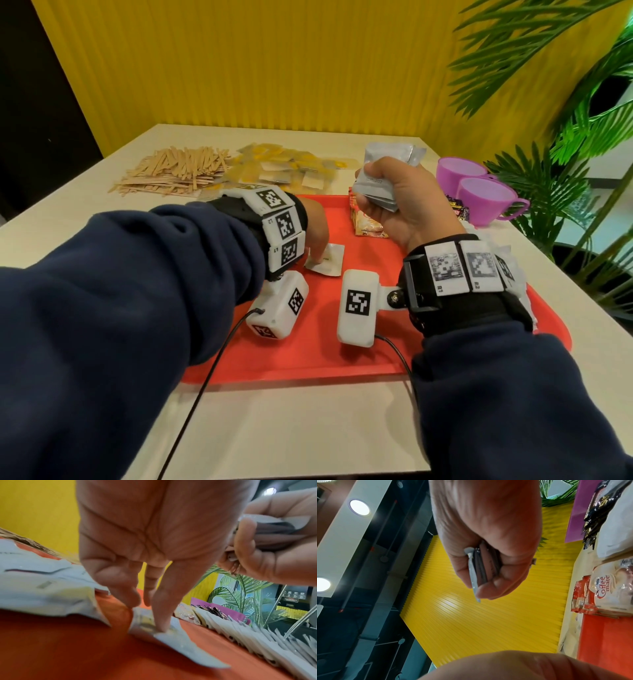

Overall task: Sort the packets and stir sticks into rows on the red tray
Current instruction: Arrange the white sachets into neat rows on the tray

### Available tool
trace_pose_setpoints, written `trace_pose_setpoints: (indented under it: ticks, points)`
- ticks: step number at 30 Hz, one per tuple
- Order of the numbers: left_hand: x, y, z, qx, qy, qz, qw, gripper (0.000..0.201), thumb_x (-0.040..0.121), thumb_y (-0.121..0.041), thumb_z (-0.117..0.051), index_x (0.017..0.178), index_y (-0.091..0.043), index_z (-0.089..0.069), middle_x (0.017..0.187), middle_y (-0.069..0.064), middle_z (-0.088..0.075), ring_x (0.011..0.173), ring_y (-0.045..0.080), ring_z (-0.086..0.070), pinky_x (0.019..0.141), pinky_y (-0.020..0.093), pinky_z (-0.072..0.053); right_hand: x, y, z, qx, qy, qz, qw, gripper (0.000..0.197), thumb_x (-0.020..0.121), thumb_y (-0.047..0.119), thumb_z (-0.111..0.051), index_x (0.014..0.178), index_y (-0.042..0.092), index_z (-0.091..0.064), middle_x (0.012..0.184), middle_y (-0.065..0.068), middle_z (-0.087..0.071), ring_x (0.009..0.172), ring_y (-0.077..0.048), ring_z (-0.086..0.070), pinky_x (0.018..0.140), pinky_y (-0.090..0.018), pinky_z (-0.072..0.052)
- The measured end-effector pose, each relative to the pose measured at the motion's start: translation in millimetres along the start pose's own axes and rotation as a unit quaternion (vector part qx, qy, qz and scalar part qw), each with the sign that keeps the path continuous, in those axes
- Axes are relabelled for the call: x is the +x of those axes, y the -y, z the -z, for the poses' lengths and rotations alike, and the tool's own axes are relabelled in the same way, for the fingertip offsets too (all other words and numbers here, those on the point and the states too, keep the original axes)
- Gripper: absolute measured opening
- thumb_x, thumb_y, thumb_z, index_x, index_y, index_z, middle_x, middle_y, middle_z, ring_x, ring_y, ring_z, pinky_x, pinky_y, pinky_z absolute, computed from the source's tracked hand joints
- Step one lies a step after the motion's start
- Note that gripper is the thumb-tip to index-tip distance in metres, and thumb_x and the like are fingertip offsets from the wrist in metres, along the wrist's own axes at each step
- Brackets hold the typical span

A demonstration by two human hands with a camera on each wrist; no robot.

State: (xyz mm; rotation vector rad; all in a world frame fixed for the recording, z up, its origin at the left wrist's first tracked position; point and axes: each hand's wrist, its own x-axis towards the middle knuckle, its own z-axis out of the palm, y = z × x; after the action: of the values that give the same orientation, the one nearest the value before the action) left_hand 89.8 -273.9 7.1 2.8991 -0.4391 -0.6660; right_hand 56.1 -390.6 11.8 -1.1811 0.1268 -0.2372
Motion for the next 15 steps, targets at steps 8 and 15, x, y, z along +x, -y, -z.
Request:
trace_pose_setpoints:
  ticks: [8, 15]
  points:
    - [4.8, 2.3, 1.6, 0.055, -0.005, -0.024, 0.998, 0.028, 0.087, -0.02, -0.064, 0.111, -0.006, -0.063, 0.084, 0.001, -0.059, 0.063, 0.011, -0.049, 0.052, 0.02, -0.04, 3.4, 0.8, 4.7, 0.002, -0.037, -0.008, 0.999, 0.022, 0.085, 0.0, -0.054, 0.106, 0.0, -0.051, 0.084, -0.012, -0.057, 0.062, -0.018, -0.056, 0.043, -0.018, -0.047]
    - [7.5, 16.4, 11.5, -0.164, -0.102, -0.119, 0.974, 0.016, 0.088, -0.007, -0.057, 0.073, -0.014, -0.056, 0.059, 0.001, -0.058, 0.055, 0.016, -0.047, 0.05, 0.02, -0.039, 3.4, 0.2, 8.1, -0.182, -0.064, 0.041, 0.98, 0.029, 0.08, -0.003, -0.051, 0.102, 0.014, -0.042, 0.09, -0.011, -0.05, 0.072, -0.022, -0.052, 0.049, -0.022, -0.044]
